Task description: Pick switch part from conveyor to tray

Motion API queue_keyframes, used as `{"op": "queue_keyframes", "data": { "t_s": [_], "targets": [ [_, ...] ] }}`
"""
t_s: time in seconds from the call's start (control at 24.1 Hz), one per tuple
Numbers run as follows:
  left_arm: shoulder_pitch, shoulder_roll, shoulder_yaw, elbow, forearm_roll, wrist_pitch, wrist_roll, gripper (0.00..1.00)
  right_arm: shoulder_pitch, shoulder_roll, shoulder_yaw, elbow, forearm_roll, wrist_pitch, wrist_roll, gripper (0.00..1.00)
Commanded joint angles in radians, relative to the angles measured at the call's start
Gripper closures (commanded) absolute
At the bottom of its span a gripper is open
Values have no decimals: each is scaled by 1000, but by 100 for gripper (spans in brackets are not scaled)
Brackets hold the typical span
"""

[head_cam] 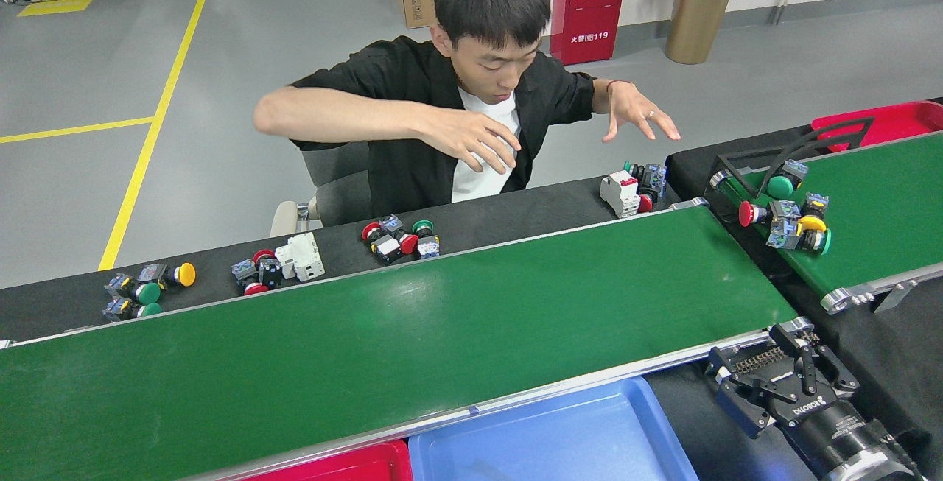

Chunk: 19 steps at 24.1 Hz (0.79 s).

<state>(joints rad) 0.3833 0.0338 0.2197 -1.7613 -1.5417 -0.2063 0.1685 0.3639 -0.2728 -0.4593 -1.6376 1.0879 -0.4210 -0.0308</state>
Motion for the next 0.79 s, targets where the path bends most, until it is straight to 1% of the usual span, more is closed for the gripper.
{"op": "queue_keyframes", "data": {
  "t_s": [0.0,0.21,0.37,0.62,0.75],
  "targets": [
    [-1,14,1,-14,-3,-1,11,0,-17,-14,-5,12,-2,2,0,1],
    [-4,31,0,-14,-3,-1,11,0,-68,-37,-4,61,4,10,2,1],
    [-15,31,-8,-14,-3,-1,11,0,-103,-40,-4,105,4,8,15,1],
    [-35,37,-13,-14,-3,1,11,0,-99,-37,21,113,13,10,19,1],
    [-32,35,-13,-14,-3,1,11,0,-106,-28,28,122,40,13,28,2]
  ]
}}
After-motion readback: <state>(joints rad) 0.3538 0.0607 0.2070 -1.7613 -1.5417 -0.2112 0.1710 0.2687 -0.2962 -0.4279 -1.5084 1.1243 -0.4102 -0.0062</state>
